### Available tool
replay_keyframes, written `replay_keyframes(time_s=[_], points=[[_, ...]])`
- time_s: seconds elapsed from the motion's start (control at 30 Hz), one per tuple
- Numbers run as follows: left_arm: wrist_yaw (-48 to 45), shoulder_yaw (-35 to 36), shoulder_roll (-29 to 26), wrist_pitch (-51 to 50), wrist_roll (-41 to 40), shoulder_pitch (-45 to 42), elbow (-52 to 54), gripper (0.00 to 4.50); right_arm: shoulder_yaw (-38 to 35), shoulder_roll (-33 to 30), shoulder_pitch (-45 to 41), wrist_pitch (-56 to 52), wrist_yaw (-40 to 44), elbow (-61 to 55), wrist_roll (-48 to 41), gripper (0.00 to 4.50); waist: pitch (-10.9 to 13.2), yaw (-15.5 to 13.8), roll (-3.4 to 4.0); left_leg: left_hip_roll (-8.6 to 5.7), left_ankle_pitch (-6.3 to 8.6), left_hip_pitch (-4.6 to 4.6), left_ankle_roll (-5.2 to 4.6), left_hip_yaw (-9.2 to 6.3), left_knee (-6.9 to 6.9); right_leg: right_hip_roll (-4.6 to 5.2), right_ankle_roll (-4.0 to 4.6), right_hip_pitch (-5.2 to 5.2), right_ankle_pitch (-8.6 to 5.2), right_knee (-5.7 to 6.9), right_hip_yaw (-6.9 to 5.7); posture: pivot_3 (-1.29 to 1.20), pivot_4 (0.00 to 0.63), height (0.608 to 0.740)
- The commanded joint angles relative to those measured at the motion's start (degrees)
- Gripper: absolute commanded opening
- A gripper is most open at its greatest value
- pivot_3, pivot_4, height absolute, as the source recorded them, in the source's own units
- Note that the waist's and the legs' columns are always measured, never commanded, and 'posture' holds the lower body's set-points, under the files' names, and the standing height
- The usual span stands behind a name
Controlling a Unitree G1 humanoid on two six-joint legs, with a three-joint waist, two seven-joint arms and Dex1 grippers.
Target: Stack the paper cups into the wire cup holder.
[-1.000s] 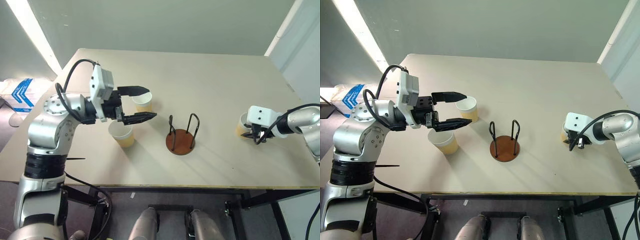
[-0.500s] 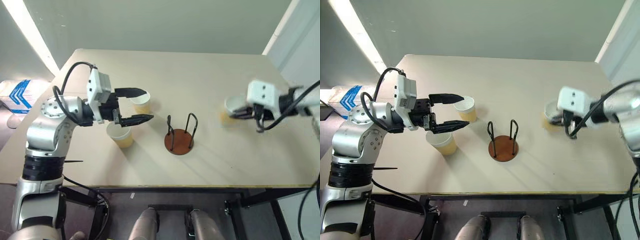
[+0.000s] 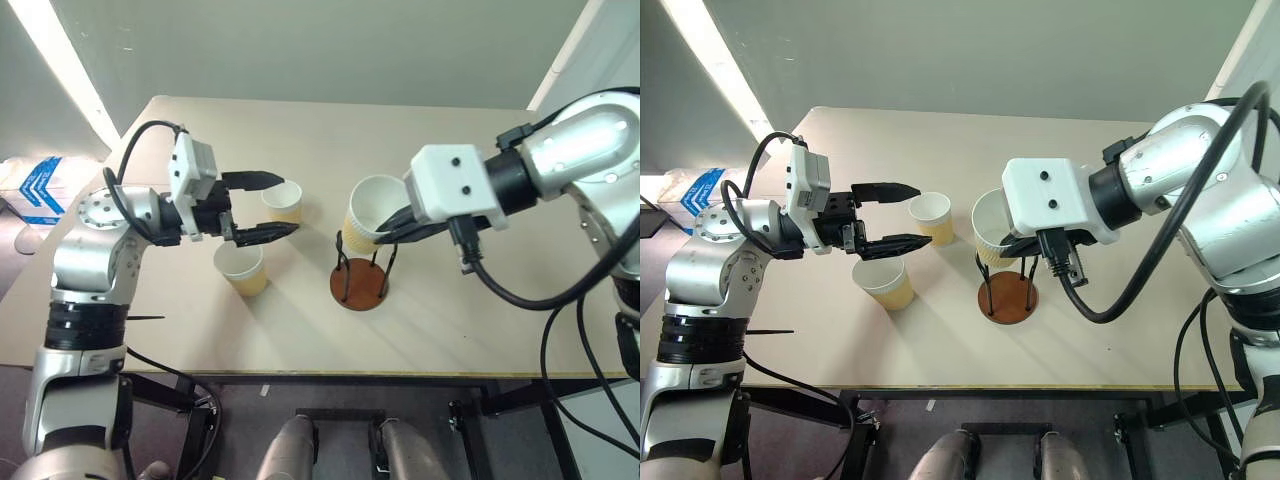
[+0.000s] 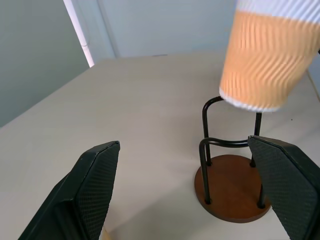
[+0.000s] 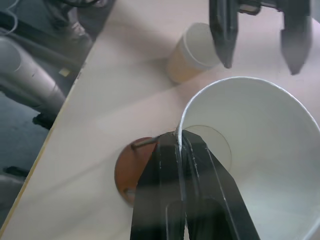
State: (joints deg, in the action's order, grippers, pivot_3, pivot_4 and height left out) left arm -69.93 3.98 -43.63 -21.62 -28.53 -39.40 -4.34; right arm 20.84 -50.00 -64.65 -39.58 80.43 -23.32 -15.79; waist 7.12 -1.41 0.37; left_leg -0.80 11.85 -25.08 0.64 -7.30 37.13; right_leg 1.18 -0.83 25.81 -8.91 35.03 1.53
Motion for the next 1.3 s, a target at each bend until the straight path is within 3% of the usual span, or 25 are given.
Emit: replay_keyframes(time_s=[0.03, 0.6, 0.7, 0.97, 1.13, 1.3], points=[[-0.1, 0.7, 0.1, 0.8, -0.3, -0.5, 1.8, 4.50, 1.0, 0.3, -0.1, 3.8, 0.0, 1.7, 2.7, 0.06, 0.0, 0.0, 0.00, 0.00, 0.00, 0.00, 0.00, 0.00, 0.00, 0.00, 0.01, 0.01, 0.00, 0.01, 0.00, 0.00, 0.150, 0.740], [0.5, 1.2, 0.0, -0.2, -1.0, 0.7, 4.1, 4.50, 4.7, 3.2, 3.8, 10.7, 0.4, 7.3, 9.9, 0.06, 0.0, 0.1, 0.00, 0.04, -0.01, 0.04, 0.01, 0.01, 0.00, 0.00, 0.08, 0.02, 0.07, 0.08, -0.01, 0.00, 0.150, 0.740], [0.7, 1.3, -0.1, -0.4, -1.1, 0.9, 4.3, 4.50, 4.4, 4.2, 4.4, 10.2, -0.5, 7.2, 10.5, 0.66, 0.0, 0.1, 0.00, 0.04, -0.01, 0.04, 0.01, 0.01, 0.00, 0.00, 0.10, 0.03, 0.08, 0.08, -0.01, 0.00, 0.150, 0.740], [1.6, 1.9, -0.5, -1.2, -1.6, 2.1, 5.7, 4.50, 2.2, 5.5, 6.0, 8.1, -4.8, 6.7, 11.5, 3.31, 0.0, 0.0, 0.00, 0.05, -0.01, 0.05, 0.02, 0.01, 0.00, 0.00, 0.13, 0.02, 0.13, 0.08, -0.03, 0.00, 0.150, 0.740], [3.3, 2.1, -3.3, -1.9, 0.0, 3.9, 9.8, 4.50, -6.9, 3.5, 7.3, 0.6, -7.9, 6.2, 6.7, 3.31, 0.0, 0.0, 0.00, 0.04, -0.01, 0.02, 0.02, 0.03, 0.01, 0.00, 0.15, 0.02, 0.15, 0.05, -0.02, 0.00, 0.150, 0.740], [2.7, 3.4, -9.0, -4.1, -1.0, 9.8, 19.4, 4.50, -17.7, -0.2, 10.4, -13.4, -8.2, 3.4, -3.3, 3.31, 0.0, 0.0, -0.01, 0.04, 0.03, 0.05, 0.08, 0.04, -0.04, -0.01, 0.15, 0.00, 0.13, 0.02, -0.02, 0.00, 0.150, 0.740]])
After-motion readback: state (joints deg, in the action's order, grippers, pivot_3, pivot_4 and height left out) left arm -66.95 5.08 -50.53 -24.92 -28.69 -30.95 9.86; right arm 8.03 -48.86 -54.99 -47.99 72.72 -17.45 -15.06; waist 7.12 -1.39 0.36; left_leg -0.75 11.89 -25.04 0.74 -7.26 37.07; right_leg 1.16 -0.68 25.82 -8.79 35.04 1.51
